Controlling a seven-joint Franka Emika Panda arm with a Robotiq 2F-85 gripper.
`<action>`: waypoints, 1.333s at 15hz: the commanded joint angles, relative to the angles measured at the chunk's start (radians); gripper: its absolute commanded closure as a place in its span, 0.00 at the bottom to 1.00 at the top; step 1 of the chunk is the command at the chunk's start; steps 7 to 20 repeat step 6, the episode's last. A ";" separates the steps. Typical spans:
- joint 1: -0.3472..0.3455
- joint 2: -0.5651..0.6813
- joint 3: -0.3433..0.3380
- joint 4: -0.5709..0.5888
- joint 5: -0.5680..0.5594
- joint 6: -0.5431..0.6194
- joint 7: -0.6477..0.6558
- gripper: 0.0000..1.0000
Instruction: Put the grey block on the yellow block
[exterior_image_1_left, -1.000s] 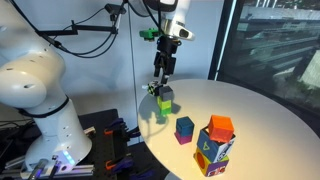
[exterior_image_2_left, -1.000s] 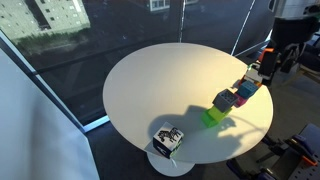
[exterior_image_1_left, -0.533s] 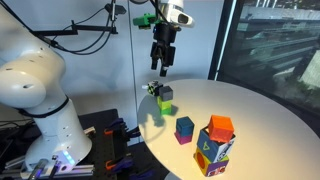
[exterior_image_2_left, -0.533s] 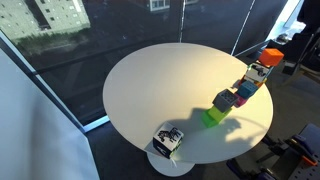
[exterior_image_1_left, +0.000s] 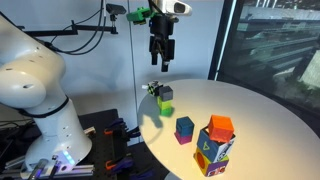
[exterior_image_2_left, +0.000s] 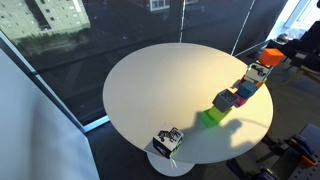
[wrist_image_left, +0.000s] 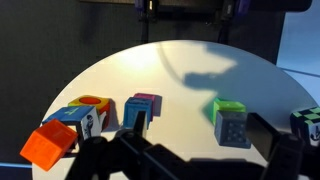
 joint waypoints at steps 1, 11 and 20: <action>-0.007 -0.006 0.005 -0.007 0.003 0.010 -0.003 0.00; -0.006 -0.005 0.006 -0.013 0.003 0.014 -0.003 0.00; -0.006 -0.005 0.006 -0.013 0.003 0.014 -0.003 0.00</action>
